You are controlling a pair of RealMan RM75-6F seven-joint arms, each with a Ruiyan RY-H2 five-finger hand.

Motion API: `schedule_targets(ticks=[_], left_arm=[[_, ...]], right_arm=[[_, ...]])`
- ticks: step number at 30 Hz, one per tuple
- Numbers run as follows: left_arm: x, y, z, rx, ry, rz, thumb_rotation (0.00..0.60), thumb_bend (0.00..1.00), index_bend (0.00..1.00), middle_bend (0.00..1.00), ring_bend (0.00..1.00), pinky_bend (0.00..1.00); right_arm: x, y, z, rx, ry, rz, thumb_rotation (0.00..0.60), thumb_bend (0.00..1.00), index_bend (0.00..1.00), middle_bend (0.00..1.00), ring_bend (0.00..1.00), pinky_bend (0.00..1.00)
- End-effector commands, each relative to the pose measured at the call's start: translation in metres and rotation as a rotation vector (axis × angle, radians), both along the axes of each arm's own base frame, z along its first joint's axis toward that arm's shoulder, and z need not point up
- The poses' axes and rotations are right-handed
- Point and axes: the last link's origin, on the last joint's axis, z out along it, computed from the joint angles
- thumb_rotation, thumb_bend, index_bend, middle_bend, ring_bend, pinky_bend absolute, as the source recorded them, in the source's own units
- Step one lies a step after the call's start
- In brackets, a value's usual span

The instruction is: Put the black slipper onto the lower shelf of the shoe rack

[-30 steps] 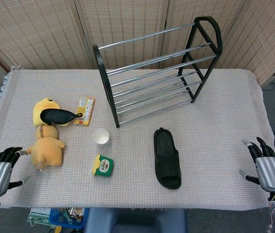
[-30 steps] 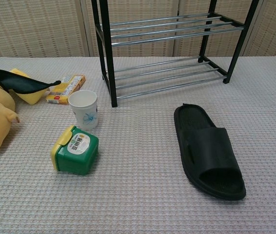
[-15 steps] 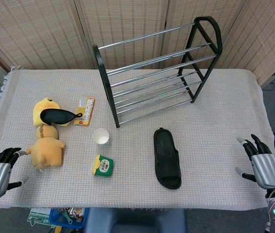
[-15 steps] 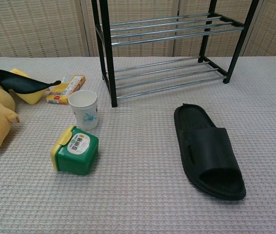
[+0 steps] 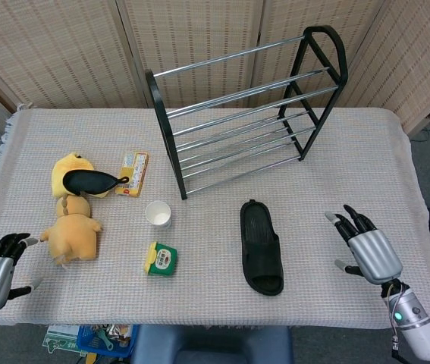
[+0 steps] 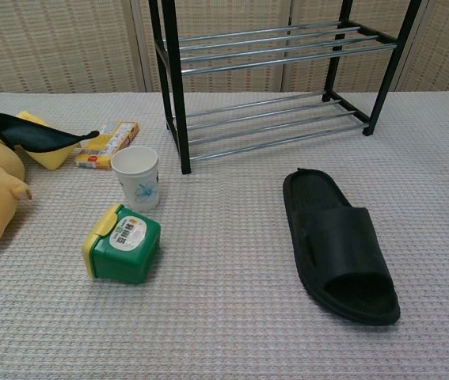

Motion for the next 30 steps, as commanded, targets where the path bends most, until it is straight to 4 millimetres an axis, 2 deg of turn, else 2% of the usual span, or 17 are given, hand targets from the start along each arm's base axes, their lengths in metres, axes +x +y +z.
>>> schedule_targets(ticks=[1,3,8,16,23,30], left_arm=[[0.0,-0.002,0.001,0.002,-0.003,0.0,0.6,0.15,0.28,0.22,0.18,0.26],[0.0,-0.004,0.002,0.006,-0.002,0.002,0.6,0.15,0.28,0.22,0.18,0.26],[-0.004,-0.006,0.004,0.01,0.0,0.019,0.6,0.15,0.28,0.22,0.18,0.26],[-0.004,-0.008,0.005,-0.003,-0.001,0.032,0.6,0.15,0.28,0.22,0.18,0.26],[-0.006,-0.01,0.004,-0.018,-0.014,0.046,0.6,0.15,0.28,0.22,0.18,0.26],[-0.006,-0.012,0.003,-0.066,-0.027,0.075,0.6,0.15,0.28,0.22,0.18,0.26]], right_arm=[[0.01,-0.009,-0.024,0.079,0.025,0.054,0.6,0.0,0.0,0.04,0.01,0.16],[0.016,-0.014,-0.036,0.109,0.033,0.08,0.6,0.0,0.0,0.0,0.0,0.11],[0.024,-0.021,-0.062,0.172,0.083,0.13,0.6,0.0,0.0,0.0,0.0,0.0],[0.033,-0.027,-0.092,0.187,0.144,0.234,0.6,0.0,0.0,0.0,0.0,0.0],[0.028,-0.032,-0.101,0.187,0.162,0.251,0.6,0.0,0.0,0.0,0.0,0.0],[0.038,-0.035,-0.114,0.177,0.199,0.317,0.6,0.0,0.0,0.0,0.0,0.0]])
